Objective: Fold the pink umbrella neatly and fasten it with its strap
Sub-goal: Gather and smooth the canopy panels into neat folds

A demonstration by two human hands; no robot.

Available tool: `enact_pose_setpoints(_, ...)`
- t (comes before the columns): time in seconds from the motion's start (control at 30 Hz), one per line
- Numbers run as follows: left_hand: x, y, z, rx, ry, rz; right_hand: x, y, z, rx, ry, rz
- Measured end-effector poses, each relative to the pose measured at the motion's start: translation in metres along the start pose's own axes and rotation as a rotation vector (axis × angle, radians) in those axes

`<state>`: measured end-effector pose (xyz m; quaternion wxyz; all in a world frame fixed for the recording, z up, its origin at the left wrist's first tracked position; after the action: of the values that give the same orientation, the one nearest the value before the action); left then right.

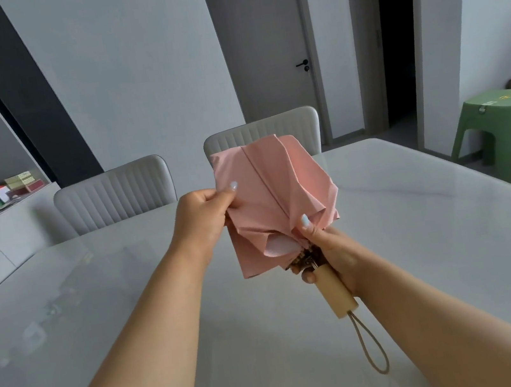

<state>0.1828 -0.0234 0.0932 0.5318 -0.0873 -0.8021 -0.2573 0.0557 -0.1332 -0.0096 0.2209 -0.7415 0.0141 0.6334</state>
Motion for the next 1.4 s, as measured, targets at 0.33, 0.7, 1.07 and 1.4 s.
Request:
enact_pose_setpoints(0.33,0.036,-0.024,0.070,0.152,-0.539,-0.262,-0.001,0.006,0.003,0.068,-0.028,0.029)
enact_pose_setpoints(0.7,0.022,-0.022,0.091,0.352,-0.785,-0.498,0.002,0.006,0.001,0.052,-0.057,-0.071)
enact_pose_setpoints(1.07,-0.024,-0.001,0.085,0.297,-0.356,-0.059,0.004,0.005,0.000,0.026,-0.033,-0.031)
enact_pose_setpoints(1.4,-0.046,-0.014,0.060,0.203,0.183,0.155,-0.008,0.003,-0.003,-0.041,0.066,-0.127)
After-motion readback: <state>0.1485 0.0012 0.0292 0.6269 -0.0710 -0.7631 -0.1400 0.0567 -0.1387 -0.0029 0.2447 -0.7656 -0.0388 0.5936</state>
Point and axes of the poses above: each hand's wrist, its own z-axis away from the middle knuckle, its own y-axis out of the back of the hand, x = y × z, the point moved 9 cm from there along -z, towards the middle knuckle, and after that the axes turned 1 degree about -x, right-handed, at the moved point
